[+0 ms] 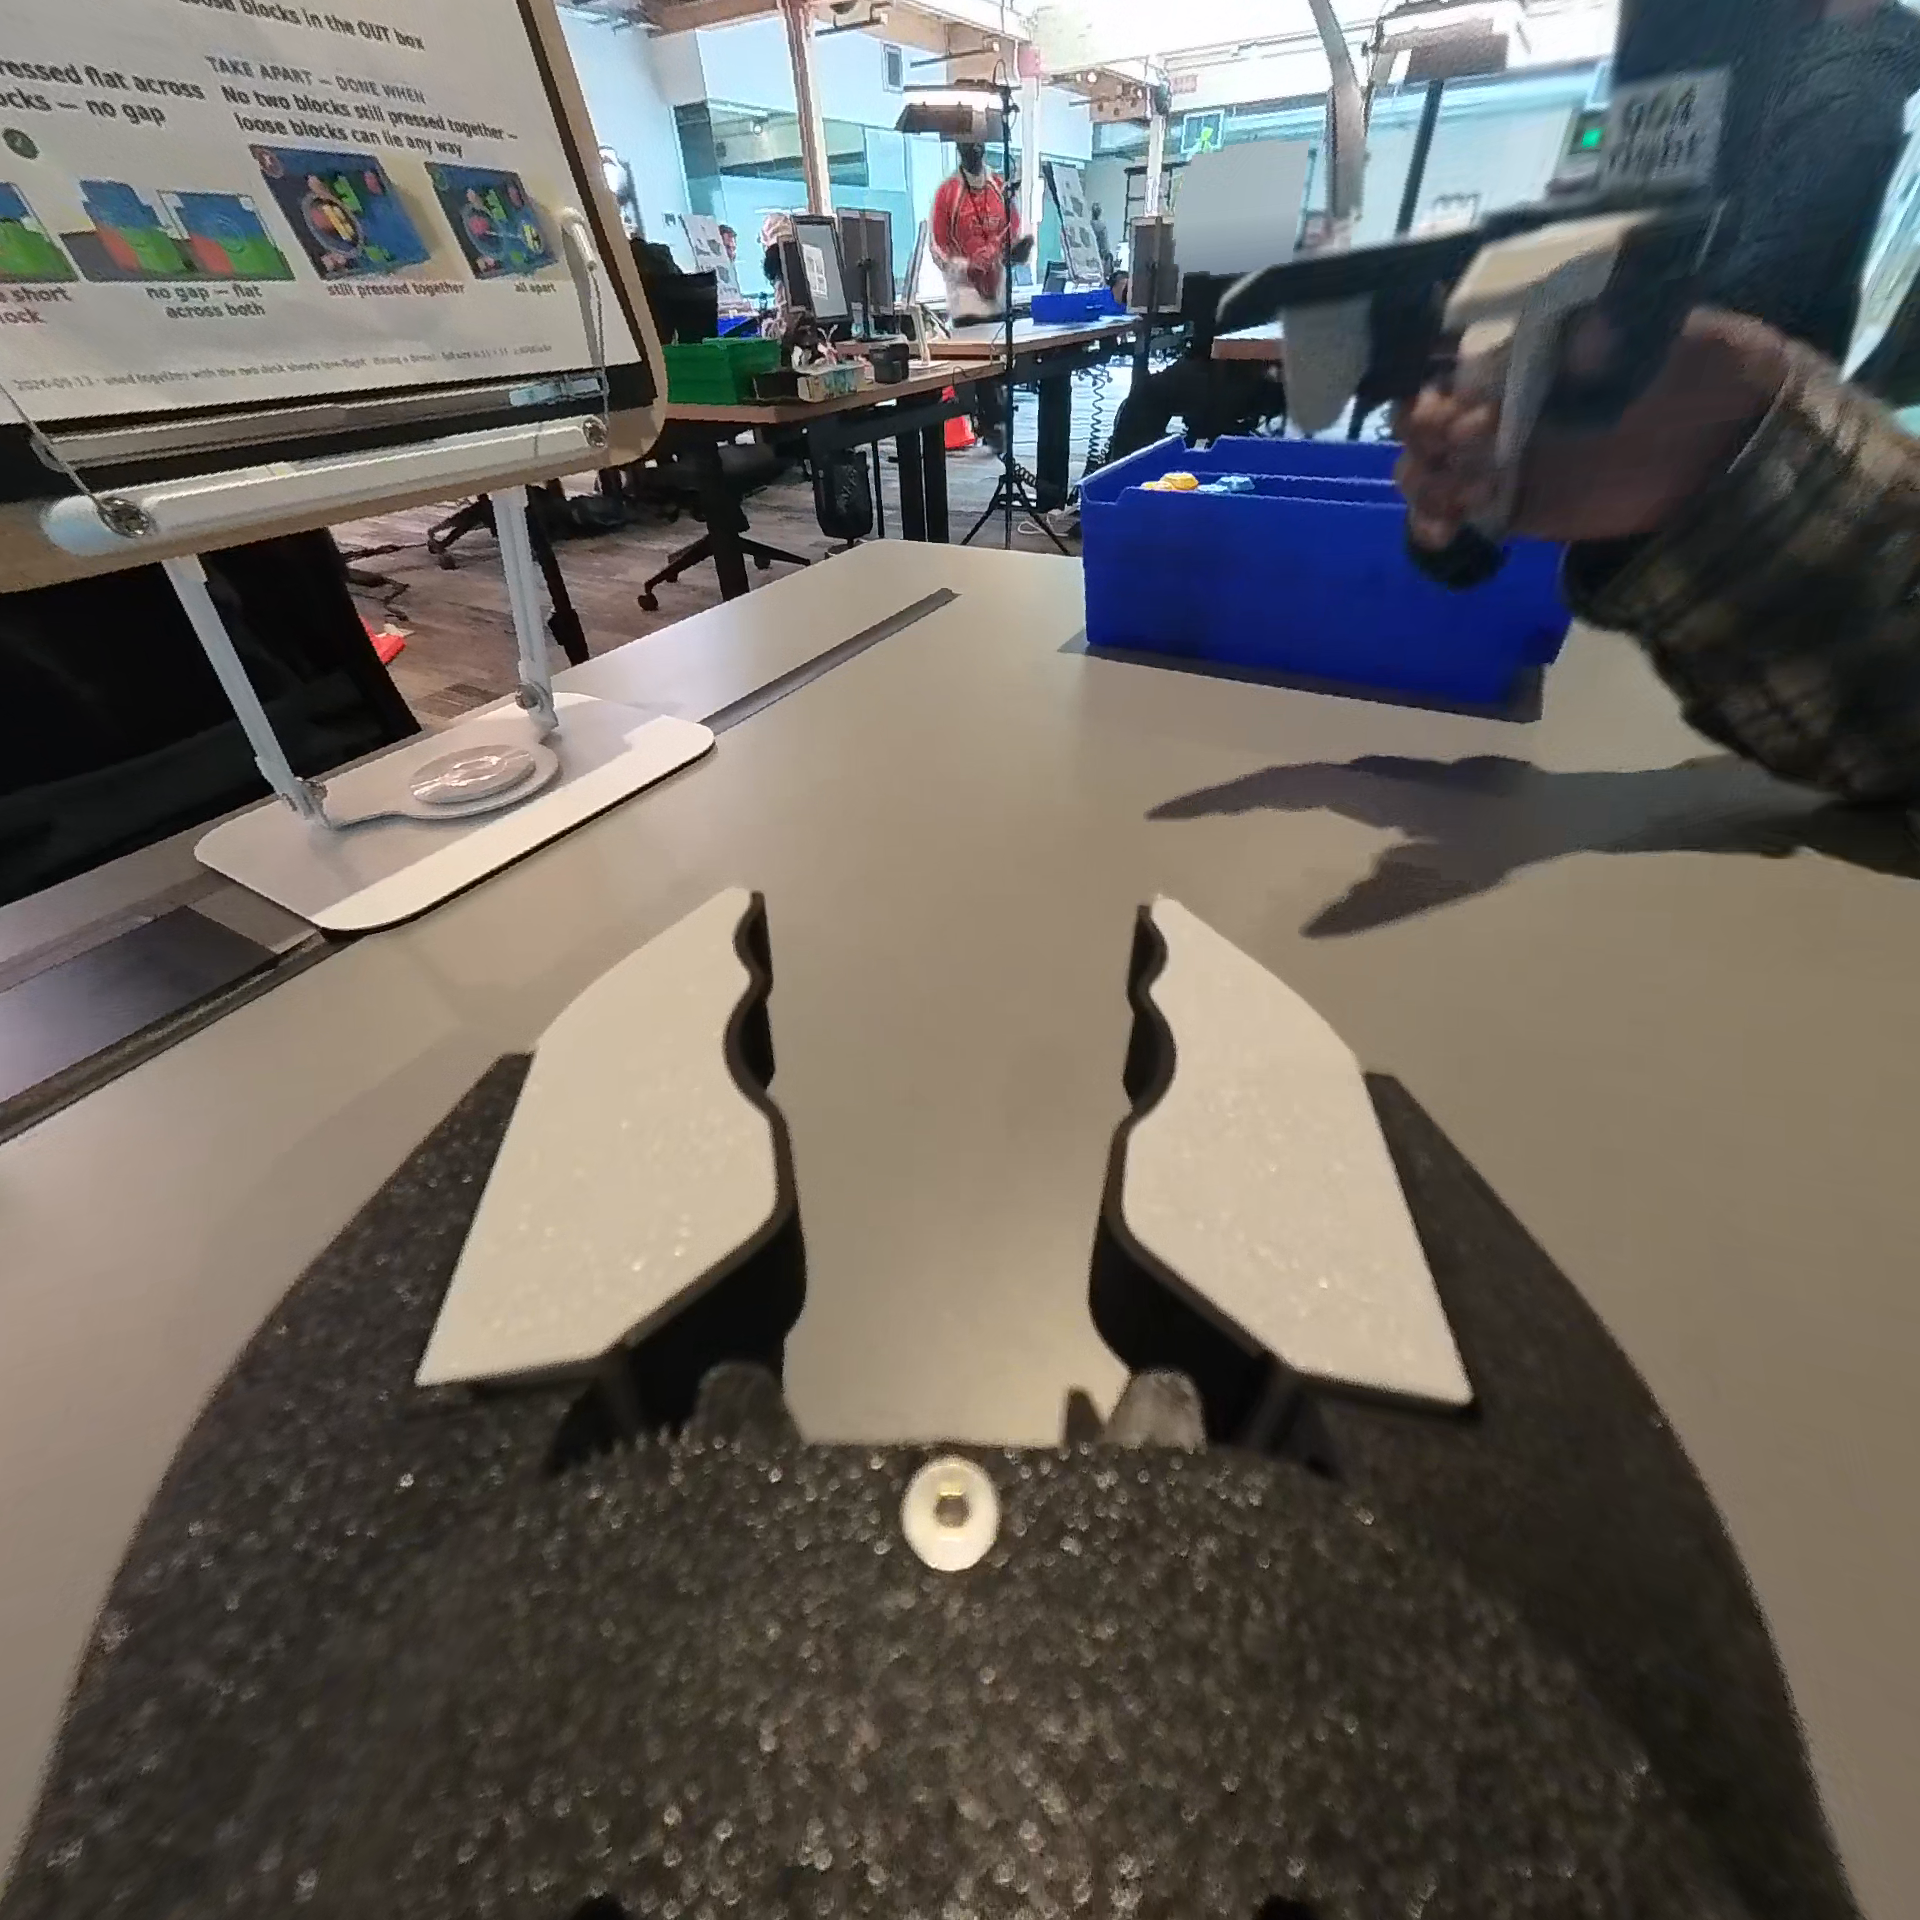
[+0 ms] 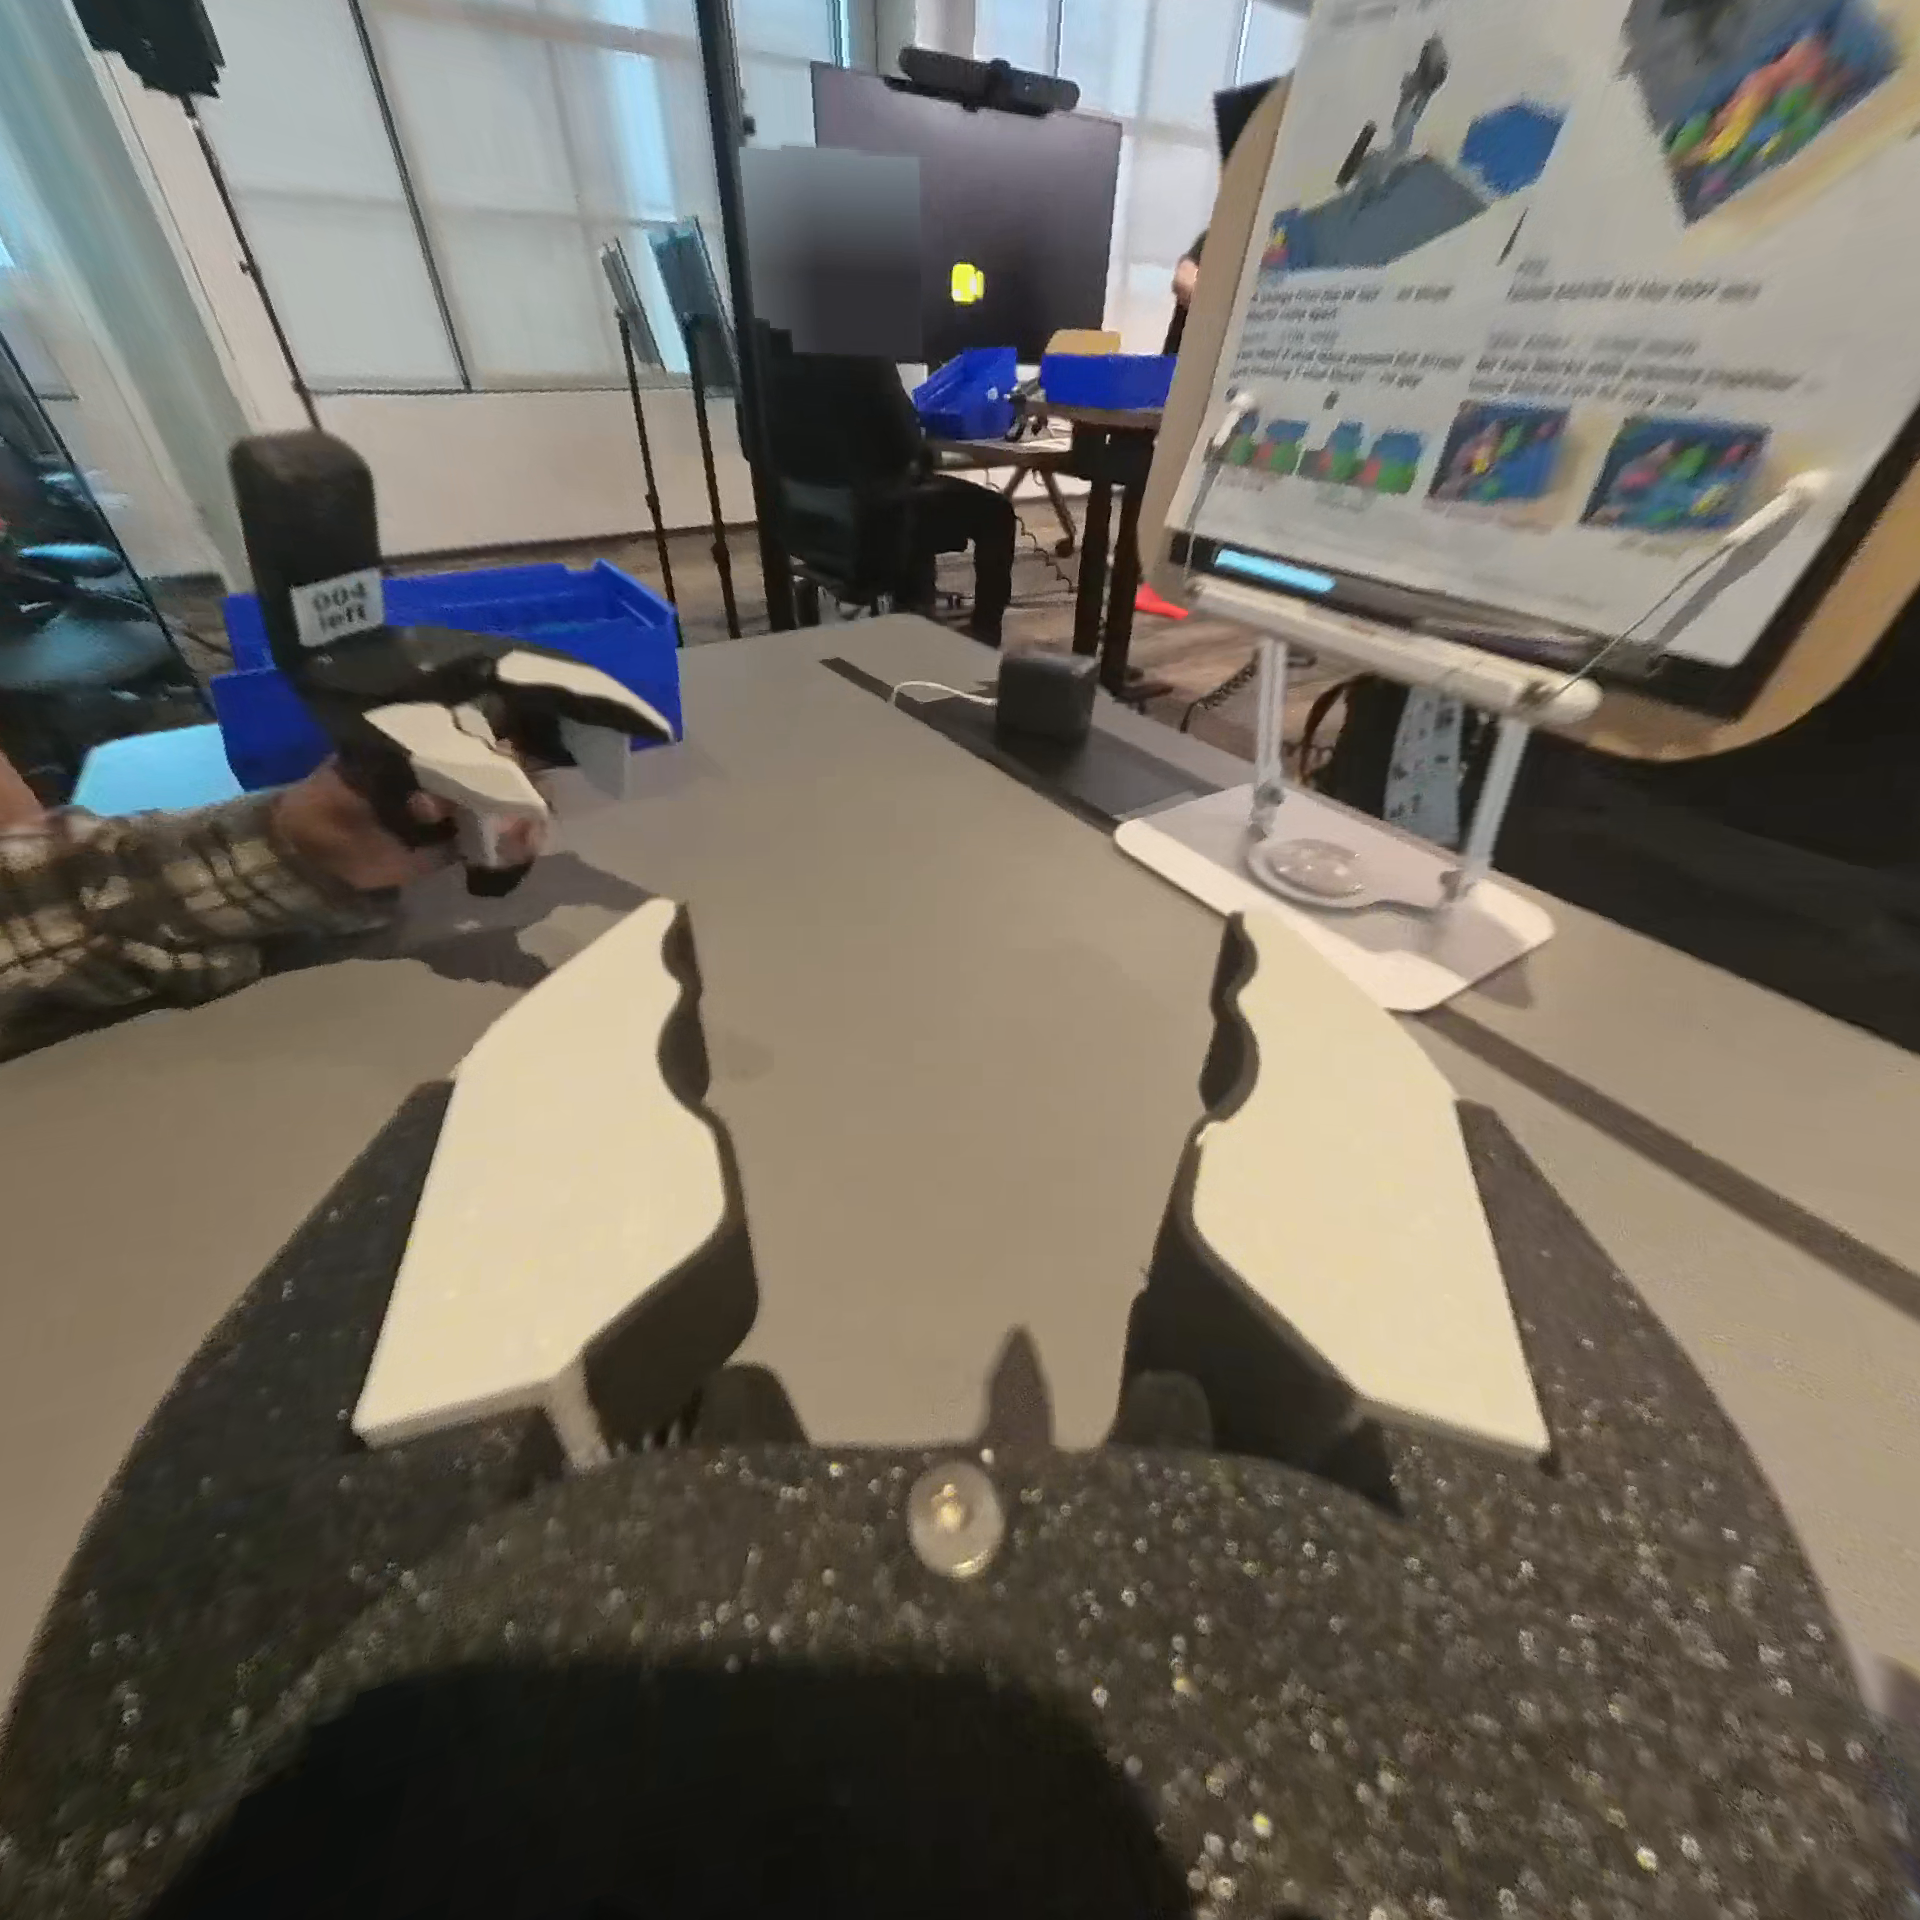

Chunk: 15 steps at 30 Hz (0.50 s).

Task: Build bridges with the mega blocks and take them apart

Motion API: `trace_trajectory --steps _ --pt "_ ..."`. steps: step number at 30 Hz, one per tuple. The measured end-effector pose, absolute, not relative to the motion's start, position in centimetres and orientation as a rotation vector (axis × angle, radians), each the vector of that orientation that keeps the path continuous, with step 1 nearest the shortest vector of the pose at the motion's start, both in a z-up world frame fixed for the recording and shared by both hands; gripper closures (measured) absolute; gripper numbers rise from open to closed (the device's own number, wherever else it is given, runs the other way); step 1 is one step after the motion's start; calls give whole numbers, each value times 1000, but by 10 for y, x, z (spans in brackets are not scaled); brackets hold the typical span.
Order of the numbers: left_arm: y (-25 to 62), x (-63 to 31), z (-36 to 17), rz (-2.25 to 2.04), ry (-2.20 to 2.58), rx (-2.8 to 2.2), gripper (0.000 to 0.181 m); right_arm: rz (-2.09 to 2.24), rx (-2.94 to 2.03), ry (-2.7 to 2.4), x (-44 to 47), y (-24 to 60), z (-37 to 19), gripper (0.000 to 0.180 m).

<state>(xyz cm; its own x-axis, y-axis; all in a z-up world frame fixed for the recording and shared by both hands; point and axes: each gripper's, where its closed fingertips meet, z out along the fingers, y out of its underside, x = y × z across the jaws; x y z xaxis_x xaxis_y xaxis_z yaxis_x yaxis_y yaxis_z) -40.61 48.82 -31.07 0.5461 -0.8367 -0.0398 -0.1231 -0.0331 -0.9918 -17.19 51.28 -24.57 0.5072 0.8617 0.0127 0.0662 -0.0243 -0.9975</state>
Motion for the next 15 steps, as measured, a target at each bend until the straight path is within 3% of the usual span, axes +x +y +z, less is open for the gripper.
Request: trace_trajectory --steps 5,15 --pt "485 -404 -308 -713 862 -1510 115 899 -1465 -813 -189 519 -287 83" --pt "485 -398 -314 -706 882 -1527 114 771 -1463 -929 -195 518 -314 86"
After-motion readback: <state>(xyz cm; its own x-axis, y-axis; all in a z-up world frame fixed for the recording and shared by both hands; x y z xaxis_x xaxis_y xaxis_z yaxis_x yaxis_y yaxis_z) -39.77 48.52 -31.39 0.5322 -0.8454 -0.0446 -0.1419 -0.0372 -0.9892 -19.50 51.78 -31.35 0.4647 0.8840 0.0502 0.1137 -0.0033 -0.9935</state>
